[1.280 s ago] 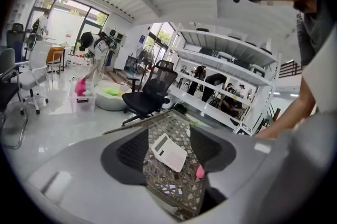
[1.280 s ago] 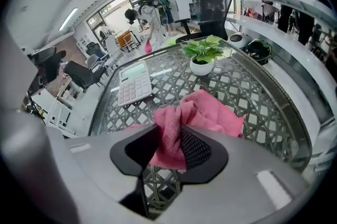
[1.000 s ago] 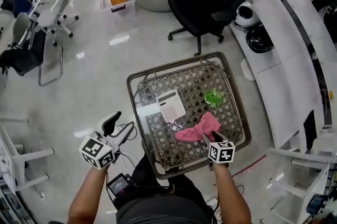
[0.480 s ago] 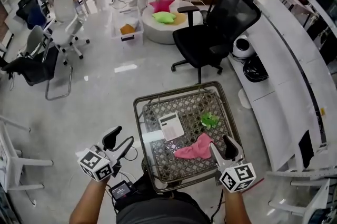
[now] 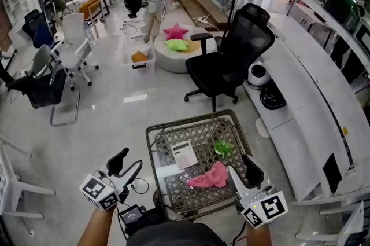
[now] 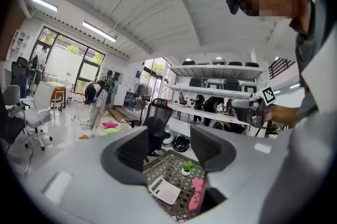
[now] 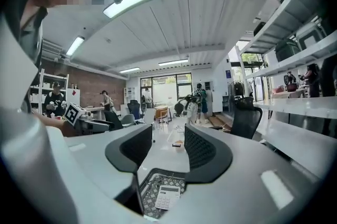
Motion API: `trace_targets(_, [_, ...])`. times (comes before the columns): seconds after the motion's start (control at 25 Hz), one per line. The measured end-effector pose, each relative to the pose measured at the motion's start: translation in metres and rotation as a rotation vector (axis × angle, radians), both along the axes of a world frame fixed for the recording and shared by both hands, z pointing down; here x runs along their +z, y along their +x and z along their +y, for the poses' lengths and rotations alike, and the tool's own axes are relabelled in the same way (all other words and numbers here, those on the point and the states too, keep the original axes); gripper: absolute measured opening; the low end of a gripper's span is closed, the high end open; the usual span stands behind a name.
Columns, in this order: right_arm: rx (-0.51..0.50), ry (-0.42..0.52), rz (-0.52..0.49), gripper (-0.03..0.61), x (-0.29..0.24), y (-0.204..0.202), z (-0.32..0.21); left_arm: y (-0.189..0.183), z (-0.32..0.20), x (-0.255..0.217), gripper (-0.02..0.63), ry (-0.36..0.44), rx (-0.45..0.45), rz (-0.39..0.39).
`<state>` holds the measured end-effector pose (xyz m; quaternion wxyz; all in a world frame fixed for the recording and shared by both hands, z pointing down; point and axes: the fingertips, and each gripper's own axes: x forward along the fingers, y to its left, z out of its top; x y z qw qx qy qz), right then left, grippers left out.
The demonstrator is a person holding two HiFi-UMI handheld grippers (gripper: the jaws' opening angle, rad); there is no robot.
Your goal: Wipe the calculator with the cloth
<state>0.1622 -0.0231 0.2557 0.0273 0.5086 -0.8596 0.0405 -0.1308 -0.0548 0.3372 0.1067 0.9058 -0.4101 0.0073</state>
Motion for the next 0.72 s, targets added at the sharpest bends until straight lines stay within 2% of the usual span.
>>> trace_targets(0.48, [0.043, 0.012, -0.001, 0.181, -0.01, 0.019, 0.031, 0.004, 0.014, -0.006, 0.27, 0.033, 0.004, 0.011])
trace_targets(0.72, [0.042, -0.009, 0.002, 0.181, -0.01, 0.011, 0.041, 0.001, 0.022, 0.001, 0.27, 0.038, 0.028, 0.015])
